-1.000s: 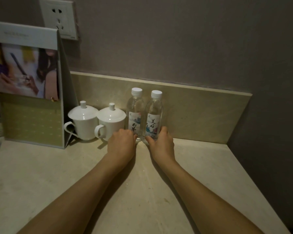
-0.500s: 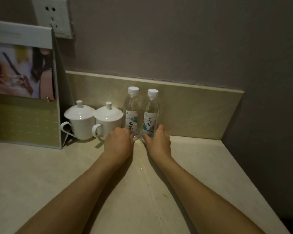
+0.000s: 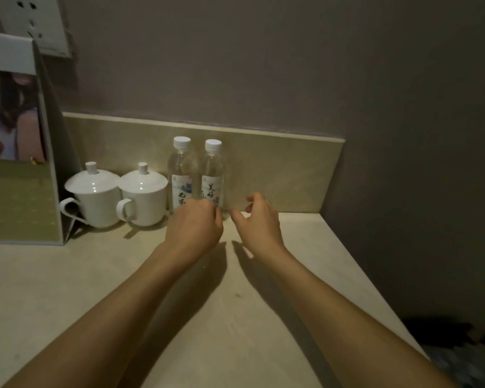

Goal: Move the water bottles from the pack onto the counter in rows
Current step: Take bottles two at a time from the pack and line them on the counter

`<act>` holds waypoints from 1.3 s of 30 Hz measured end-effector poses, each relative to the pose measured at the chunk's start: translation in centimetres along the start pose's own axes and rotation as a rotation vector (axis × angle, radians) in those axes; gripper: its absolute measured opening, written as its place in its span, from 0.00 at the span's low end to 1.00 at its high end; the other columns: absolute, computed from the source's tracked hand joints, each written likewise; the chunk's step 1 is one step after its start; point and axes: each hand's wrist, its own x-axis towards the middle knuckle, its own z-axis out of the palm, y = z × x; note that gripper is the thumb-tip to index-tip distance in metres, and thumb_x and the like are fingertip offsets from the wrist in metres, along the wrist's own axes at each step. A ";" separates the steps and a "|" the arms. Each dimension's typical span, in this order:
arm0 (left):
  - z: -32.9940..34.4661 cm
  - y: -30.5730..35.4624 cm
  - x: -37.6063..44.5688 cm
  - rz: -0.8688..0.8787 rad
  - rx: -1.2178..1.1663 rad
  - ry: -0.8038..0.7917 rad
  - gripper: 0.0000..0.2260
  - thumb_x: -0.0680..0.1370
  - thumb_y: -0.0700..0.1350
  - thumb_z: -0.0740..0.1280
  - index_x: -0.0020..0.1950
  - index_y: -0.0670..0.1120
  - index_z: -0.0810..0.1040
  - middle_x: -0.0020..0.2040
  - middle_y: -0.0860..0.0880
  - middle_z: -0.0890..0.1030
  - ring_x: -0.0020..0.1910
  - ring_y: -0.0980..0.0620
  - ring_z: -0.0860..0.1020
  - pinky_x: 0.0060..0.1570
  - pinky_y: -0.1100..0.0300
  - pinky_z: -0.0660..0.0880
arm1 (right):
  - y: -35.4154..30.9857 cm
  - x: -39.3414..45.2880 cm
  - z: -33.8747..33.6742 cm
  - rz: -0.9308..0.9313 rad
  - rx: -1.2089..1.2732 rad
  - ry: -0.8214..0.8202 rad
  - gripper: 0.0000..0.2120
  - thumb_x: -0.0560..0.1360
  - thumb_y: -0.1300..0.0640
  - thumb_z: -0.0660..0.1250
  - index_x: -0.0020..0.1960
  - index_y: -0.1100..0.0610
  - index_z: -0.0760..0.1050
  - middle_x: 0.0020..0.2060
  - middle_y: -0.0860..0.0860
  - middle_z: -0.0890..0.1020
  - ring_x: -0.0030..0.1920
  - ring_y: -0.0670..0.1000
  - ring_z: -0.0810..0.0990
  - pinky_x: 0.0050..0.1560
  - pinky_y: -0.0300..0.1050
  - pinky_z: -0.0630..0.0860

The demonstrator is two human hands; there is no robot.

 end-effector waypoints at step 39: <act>20.4 53.6 -18.1 0.385 -0.213 -0.441 0.19 0.81 0.57 0.53 0.60 0.45 0.73 0.57 0.41 0.80 0.55 0.37 0.78 0.50 0.49 0.73 | 40.3 -14.4 -43.0 0.253 0.063 0.634 0.11 0.79 0.54 0.63 0.59 0.55 0.72 0.38 0.47 0.77 0.37 0.41 0.74 0.35 0.23 0.68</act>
